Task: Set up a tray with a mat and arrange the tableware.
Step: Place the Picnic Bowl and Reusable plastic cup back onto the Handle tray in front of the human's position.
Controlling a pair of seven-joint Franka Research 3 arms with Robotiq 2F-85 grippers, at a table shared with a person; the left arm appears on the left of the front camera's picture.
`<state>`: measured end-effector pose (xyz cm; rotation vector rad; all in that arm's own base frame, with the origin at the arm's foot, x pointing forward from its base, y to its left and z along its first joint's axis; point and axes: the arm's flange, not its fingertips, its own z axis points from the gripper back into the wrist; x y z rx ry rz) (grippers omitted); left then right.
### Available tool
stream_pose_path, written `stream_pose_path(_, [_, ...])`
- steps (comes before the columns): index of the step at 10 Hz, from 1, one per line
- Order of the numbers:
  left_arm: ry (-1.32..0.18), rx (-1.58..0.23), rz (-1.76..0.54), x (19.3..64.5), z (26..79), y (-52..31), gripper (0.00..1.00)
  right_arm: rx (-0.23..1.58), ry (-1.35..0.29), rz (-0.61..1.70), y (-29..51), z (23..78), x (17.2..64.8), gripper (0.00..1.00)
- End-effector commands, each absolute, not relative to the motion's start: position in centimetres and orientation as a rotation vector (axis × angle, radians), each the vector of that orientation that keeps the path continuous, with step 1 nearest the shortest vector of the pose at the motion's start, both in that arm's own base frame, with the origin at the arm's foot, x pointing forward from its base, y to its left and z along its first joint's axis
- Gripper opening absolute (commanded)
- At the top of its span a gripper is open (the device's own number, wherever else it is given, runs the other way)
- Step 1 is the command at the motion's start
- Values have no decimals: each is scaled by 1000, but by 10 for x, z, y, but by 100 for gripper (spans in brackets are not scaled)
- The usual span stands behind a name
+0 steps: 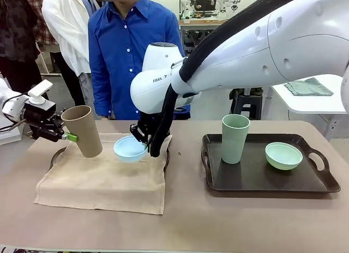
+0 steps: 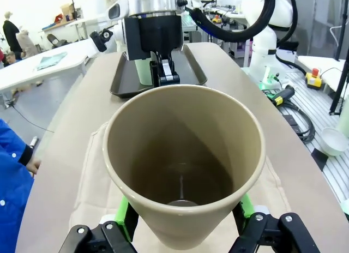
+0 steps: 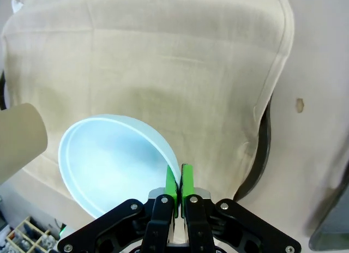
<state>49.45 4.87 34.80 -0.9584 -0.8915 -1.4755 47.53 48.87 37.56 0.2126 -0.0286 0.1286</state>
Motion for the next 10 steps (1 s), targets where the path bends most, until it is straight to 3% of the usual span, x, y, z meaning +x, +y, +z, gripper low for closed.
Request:
stream_pose_path(1, [-933,-925,-1509,501,339,49,86,189,-93,141,491,375,478,4])
stream_pose_path(10, [-848,-898,-1504,507,309,46,86,144,-77,128,495,345,485,4])
